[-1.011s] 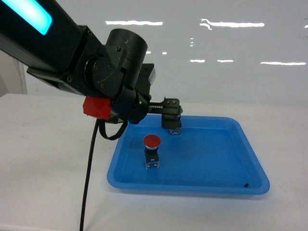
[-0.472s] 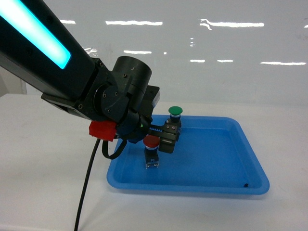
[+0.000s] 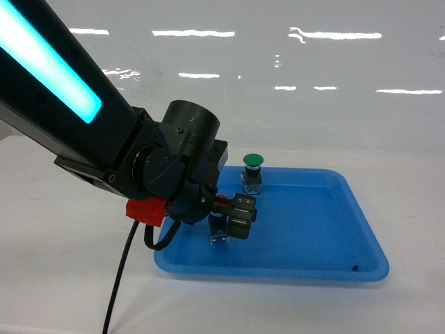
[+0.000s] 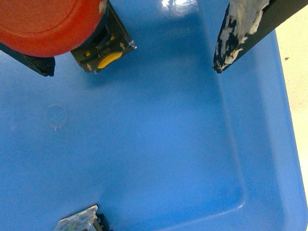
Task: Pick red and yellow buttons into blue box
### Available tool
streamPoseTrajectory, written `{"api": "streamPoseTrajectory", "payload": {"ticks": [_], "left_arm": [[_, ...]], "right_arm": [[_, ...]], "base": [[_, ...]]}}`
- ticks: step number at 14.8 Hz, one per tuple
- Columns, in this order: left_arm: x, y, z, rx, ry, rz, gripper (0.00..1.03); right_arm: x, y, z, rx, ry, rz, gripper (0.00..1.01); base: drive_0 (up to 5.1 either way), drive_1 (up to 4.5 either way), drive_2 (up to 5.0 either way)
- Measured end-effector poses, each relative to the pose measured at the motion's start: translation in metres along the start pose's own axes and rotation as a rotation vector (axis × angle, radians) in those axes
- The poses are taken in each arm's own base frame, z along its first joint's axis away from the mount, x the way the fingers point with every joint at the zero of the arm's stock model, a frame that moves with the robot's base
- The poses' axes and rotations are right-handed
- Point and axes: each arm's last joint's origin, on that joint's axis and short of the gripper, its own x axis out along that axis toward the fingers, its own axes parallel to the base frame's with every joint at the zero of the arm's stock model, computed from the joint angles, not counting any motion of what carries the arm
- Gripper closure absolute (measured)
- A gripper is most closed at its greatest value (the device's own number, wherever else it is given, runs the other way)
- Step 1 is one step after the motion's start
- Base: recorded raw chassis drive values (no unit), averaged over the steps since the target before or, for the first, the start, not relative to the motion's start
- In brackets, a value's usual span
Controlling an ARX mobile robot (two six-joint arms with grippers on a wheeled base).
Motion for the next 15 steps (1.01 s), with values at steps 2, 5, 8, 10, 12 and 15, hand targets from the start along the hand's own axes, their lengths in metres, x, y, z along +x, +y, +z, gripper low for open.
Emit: {"api": "streamPoseTrajectory", "payload": {"ticks": [2, 5, 8, 10, 12, 15], "left_arm": [[0.000, -0.001, 0.003, -0.009, 0.010, -0.002, 0.05], [0.001, -0.004, 0.015, -0.009, -0.020, -0.011, 0.05], [0.014, -0.005, 0.002, -0.017, 0.039, 0.005, 0.05], [0.014, -0.006, 0.002, -0.016, 0.044, 0.027, 0.05], [0.014, -0.007, 0.002, -0.015, 0.044, 0.027, 0.31], [0.014, -0.008, 0.002, -0.012, 0.043, 0.025, 0.72]], "right_arm": [[0.000, 0.000, 0.000, 0.000, 0.000, 0.000, 0.74], [0.000, 0.000, 0.000, 0.000, 0.000, 0.000, 0.74], [0.000, 0.000, 0.000, 0.000, 0.000, 0.000, 0.74], [0.000, 0.000, 0.000, 0.000, 0.000, 0.000, 0.74], [0.000, 0.000, 0.000, 0.000, 0.000, 0.000, 0.74], [0.000, 0.000, 0.000, 0.000, 0.000, 0.000, 0.74]], "base": [[0.0, 0.00, 0.0], [0.0, 0.00, 0.0], [0.0, 0.00, 0.0], [0.0, 0.00, 0.0], [0.0, 0.00, 0.0], [0.0, 0.00, 0.0]]}}
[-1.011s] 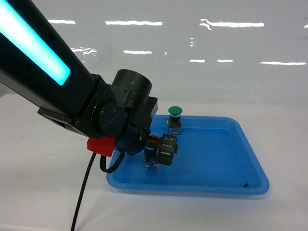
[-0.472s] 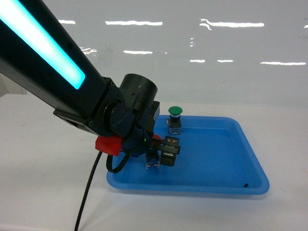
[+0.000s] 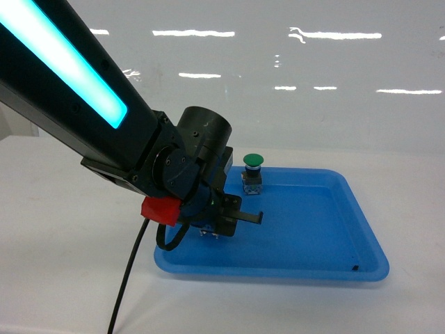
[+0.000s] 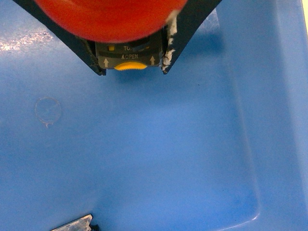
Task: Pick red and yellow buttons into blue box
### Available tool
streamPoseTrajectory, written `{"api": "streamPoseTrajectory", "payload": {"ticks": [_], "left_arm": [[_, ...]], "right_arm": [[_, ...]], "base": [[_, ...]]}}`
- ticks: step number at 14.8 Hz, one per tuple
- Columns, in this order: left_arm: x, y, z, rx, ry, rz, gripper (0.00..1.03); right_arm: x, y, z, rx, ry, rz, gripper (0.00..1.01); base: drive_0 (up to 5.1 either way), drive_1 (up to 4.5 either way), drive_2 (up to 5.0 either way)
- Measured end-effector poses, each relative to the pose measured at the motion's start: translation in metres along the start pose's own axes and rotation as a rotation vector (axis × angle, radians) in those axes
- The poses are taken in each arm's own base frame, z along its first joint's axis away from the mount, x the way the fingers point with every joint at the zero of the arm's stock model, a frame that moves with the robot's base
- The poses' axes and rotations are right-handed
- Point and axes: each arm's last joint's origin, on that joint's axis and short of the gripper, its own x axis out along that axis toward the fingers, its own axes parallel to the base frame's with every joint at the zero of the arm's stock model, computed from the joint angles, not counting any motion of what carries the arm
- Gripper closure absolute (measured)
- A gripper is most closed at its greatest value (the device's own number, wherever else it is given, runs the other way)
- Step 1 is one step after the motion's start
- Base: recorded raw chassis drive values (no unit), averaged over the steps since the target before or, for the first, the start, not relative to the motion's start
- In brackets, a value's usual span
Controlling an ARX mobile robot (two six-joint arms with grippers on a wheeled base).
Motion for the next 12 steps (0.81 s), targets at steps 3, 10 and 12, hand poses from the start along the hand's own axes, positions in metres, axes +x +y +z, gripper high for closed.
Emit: {"api": "streamPoseTrajectory", "payload": {"ticks": [3, 10, 12], "left_arm": [[0.000, 0.002, 0.002, -0.002, -0.024, -0.004, 0.76], [-0.129, 0.056, 0.067, 0.106, -0.390, -0.062, 0.76], [-0.175, 0.051, 0.044, 0.146, -0.443, -0.101, 0.76]], "right_arm": [[0.000, 0.000, 0.000, 0.000, 0.000, 0.000, 0.74], [0.000, 0.000, 0.000, 0.000, 0.000, 0.000, 0.74], [0.000, 0.000, 0.000, 0.000, 0.000, 0.000, 0.74]], "base": [[0.0, 0.00, 0.0], [0.0, 0.00, 0.0], [0.0, 0.00, 0.0]]}}
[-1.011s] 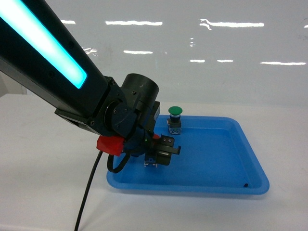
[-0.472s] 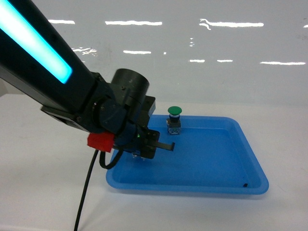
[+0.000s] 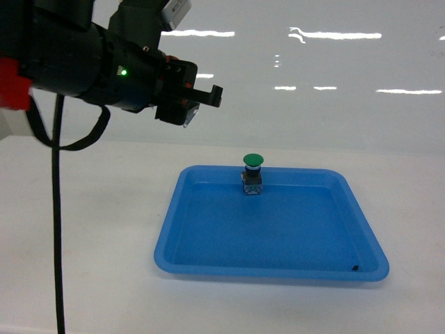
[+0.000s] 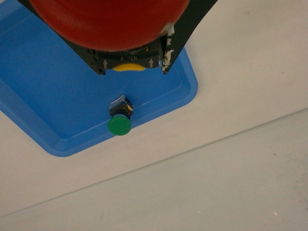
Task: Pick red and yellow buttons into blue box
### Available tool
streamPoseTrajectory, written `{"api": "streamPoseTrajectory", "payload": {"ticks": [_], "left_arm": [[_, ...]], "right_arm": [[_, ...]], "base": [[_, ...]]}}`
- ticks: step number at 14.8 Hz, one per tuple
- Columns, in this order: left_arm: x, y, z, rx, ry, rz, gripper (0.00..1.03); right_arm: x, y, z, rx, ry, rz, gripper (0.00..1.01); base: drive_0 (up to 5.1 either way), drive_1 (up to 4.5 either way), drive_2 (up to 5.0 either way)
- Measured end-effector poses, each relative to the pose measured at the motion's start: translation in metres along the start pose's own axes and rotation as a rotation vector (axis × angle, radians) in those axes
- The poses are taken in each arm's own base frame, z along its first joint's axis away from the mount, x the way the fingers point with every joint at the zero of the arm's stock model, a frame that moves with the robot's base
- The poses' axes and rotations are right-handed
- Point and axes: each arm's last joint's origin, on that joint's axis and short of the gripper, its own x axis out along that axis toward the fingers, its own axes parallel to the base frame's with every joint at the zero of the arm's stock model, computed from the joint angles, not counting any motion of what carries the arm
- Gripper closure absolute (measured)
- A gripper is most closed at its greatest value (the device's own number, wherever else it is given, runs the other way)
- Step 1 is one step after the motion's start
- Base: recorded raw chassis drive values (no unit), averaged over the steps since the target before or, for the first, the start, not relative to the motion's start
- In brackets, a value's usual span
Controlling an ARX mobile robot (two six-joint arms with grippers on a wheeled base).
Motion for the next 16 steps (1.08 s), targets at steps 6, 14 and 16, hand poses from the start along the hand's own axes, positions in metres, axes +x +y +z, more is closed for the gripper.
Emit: {"api": "streamPoseTrajectory", "payload": {"ticks": [6, 14, 16], "left_arm": [[-0.044, 0.001, -0.011, -0.012, -0.047, 0.064, 0.76], [-0.108, -0.003, -0.001, -0.036, -0.150, 0.044, 0.76], [-0.150, -0.021, 0.009, -0.038, -0.244, 0.041, 0.76]], "right_arm": [[0.000, 0.000, 0.000, 0.000, 0.000, 0.000, 0.74], [-0.013, -0.004, -0.002, 0.021, 0.024, -0.006, 0.74], [-0.038, -0.006, 0.005, 0.045, -0.029, -0.025, 0.74]], "base": [[0.0, 0.00, 0.0], [0.0, 0.00, 0.0], [0.0, 0.00, 0.0]]}}
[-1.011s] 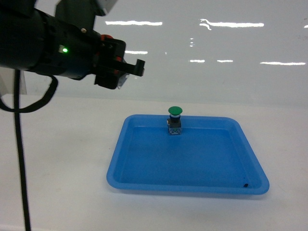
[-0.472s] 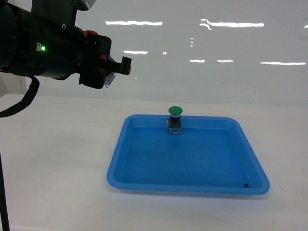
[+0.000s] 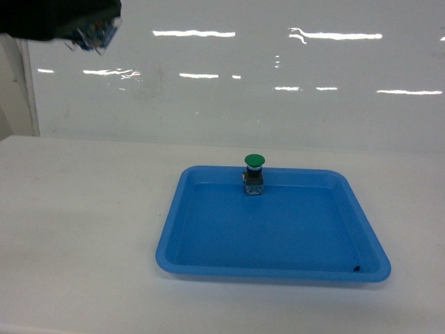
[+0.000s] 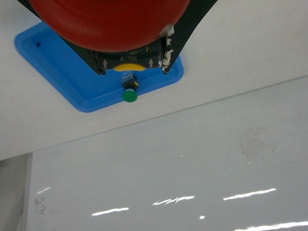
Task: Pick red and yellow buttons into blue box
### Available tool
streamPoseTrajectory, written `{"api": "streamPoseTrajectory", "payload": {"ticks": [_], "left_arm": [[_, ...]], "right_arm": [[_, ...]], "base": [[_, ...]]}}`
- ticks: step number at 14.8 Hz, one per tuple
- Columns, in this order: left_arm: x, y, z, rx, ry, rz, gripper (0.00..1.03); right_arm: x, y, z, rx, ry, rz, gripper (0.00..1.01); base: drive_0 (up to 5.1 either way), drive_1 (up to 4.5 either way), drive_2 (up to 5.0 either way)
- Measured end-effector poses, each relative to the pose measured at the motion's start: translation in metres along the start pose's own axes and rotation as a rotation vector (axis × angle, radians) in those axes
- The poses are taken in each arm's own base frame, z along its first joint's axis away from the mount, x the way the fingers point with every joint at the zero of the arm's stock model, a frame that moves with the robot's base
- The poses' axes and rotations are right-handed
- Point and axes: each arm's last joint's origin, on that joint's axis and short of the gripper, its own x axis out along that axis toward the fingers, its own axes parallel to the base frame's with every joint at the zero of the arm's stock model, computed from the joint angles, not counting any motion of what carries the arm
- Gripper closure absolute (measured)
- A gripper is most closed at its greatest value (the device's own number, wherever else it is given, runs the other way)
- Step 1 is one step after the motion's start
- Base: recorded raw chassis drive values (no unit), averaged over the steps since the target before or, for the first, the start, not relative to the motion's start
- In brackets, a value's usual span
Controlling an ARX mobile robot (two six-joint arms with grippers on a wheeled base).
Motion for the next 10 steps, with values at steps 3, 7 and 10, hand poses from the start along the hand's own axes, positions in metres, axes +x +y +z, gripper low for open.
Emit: {"api": "streamPoseTrajectory", "payload": {"ticks": [3, 7, 10], "left_arm": [[-0.036, -0.027, -0.003, -0.037, -0.025, -0.006, 0.76], [-0.041, -0.031, -0.015, -0.094, -0.008, 0.067, 0.76], [-0.042, -0.036, -0.017, -0.120, -0.006, 0.083, 0.76]], "right_arm": [[-0.024, 0.005, -0.005, 0.045, -0.001, 0.004, 0.74], [-0.037, 0.011, -0.009, 0.048, -0.024, 0.027, 0.74], [-0.041, 0.012, -0.023, 0.058, 0.034, 0.027, 0.74]], "base": [[0.0, 0.00, 0.0], [0.0, 0.00, 0.0], [0.0, 0.00, 0.0]]}}
